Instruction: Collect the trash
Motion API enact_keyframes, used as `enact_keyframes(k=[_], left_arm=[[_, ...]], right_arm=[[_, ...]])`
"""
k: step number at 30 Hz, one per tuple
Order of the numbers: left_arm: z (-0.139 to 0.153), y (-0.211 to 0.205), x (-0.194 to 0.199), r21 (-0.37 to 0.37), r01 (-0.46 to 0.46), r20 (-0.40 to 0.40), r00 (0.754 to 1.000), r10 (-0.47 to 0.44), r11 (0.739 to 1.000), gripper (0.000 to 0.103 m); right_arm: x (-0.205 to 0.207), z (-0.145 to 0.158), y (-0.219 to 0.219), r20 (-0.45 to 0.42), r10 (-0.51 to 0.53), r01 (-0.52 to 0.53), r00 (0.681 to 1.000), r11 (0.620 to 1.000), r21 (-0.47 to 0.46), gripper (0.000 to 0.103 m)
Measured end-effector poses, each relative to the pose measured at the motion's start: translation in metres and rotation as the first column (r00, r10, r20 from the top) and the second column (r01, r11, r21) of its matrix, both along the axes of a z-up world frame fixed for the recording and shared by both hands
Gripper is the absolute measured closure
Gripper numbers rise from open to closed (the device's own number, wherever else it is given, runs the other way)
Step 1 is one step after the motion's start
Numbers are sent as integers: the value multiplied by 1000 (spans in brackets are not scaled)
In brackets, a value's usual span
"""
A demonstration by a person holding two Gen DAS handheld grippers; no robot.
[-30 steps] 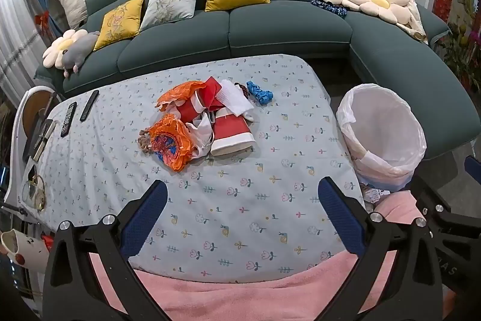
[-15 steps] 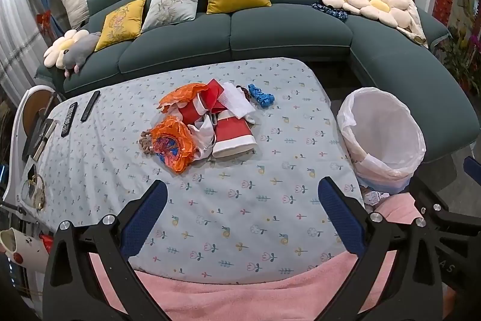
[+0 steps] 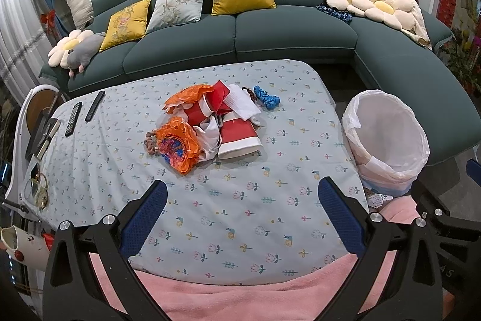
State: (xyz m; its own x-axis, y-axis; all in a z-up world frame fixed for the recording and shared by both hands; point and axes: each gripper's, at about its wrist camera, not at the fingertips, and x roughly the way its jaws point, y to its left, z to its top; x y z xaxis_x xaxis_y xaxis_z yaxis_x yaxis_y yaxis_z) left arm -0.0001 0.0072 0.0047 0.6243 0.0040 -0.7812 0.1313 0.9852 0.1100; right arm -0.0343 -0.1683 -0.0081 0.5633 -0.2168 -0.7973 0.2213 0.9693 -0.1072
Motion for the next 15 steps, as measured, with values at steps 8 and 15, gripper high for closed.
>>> enact_keyframes(k=[8,15], left_arm=[[0,3,0,-6,-4,0,1000,4,1000,7],[-1,4,1,-6,-5,-4,1000,5,1000,7]], right_arm=[[0,-1,1,0,1,-1,1000,1000,-2,7],[0,0,2,1,0,0,1000,1000,-4,7]])
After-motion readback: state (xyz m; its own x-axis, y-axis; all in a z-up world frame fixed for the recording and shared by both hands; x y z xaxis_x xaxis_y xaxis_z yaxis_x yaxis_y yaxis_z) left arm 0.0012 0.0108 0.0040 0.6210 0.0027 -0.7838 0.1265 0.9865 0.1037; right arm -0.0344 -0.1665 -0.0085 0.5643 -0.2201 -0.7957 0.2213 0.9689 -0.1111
